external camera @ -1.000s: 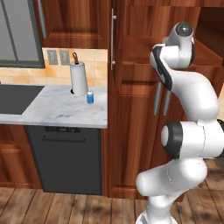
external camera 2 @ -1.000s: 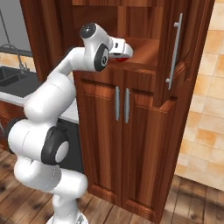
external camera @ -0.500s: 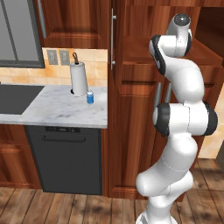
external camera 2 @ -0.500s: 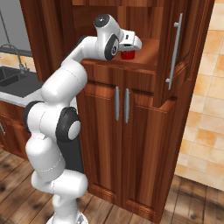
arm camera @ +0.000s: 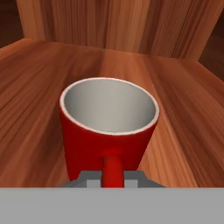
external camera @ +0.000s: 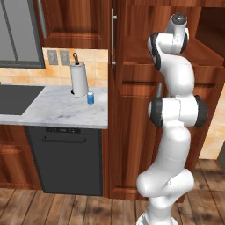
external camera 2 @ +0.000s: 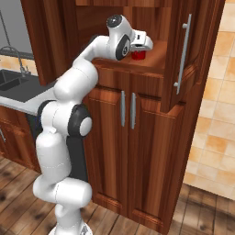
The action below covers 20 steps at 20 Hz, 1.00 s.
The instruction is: Move the mug from next to the sink to the open cabinet. Then, move the bowl with the broccoli to the fridge to clear the area for faucet cleaning.
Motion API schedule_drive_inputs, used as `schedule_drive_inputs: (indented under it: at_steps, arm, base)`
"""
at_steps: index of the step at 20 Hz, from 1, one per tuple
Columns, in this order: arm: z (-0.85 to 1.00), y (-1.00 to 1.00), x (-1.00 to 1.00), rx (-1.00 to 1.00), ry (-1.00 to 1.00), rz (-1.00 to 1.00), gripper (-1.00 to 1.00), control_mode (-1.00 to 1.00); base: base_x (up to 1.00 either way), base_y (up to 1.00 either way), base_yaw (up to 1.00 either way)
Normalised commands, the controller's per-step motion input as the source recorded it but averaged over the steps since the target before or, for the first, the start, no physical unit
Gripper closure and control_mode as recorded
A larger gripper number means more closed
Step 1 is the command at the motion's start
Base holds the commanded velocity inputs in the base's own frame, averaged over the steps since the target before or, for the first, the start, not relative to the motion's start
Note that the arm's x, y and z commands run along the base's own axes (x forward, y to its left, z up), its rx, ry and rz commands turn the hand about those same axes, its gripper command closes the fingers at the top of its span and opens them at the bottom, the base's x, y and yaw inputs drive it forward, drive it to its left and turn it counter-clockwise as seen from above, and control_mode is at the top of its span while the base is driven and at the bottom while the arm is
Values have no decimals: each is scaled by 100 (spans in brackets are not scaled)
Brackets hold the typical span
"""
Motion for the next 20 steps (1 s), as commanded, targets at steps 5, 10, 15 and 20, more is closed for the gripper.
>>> schedule_drive_inputs:
  at_steps: [5,10,15,20]
  arm:
    - [-13,0,-78,0,-16,-2,-100,-100]
    - [-59,0,-100,0,-39,-4,-100,-100]
    - [-100,3,-100,-5,-38,-3,-100,-100]
    - [-100,20,-100,-13,-23,-2,-100,-100]
  base:
    - [0,0,0]
    - [0,0,0]
    - [0,0,0]
    - [0,0,0]
